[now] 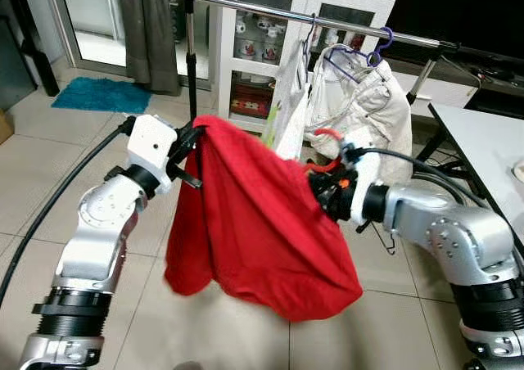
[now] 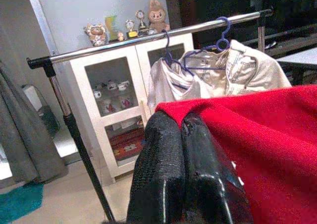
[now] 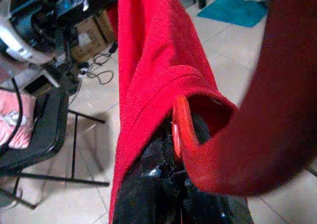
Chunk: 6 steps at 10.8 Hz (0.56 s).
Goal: Hang hanger
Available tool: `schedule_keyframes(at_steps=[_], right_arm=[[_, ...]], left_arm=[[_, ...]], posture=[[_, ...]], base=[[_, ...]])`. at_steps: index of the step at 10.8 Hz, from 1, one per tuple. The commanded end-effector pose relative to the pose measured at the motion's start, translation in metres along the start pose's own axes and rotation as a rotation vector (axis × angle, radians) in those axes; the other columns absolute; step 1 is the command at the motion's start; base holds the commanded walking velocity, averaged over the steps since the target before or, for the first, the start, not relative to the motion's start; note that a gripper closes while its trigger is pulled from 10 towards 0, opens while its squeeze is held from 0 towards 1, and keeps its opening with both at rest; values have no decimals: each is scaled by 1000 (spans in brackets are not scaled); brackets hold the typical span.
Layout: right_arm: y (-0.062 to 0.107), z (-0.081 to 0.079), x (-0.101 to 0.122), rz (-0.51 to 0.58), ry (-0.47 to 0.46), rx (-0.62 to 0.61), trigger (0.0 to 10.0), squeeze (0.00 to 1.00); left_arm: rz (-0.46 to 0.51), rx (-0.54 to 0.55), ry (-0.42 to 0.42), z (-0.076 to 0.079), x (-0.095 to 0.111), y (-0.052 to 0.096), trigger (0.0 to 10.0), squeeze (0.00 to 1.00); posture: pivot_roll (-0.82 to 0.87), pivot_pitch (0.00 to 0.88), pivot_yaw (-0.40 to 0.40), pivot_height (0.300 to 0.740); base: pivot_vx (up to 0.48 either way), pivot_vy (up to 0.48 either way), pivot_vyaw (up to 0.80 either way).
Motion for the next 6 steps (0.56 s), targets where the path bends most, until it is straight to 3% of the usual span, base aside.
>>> schedule_keyframes(at_steps=[1,3,6], right_arm=[[5,4,-1,-14,22,-30,10000,0],[9,-3,-4,-20,59,34,10000,0],[10,-20,-5,-12,90,150,10000,0]], left_arm=[[38,5,-23,-6,12,-2,0,0],[16,26,-42,-21,7,1,0,0],[29,-85,-39,-11,9,4,0,0]], posture=[[66,0,-132,740],[68,0,-136,740],[73,0,-135,740]], base=[[0,0,0],[0,0,0],[0,0,0]])
Point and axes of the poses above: a point about 5 cm out from each wrist's last joint towards the gripper, its own y axis pointing back from the gripper into the wrist, its own x axis along the axis of the wrist's last joint, z = x × y, the point moved 3 cm from there along -y, pointing out of the wrist towards the gripper, and after that the axes turned 13 degrees about -y, right-handed, at the moved point
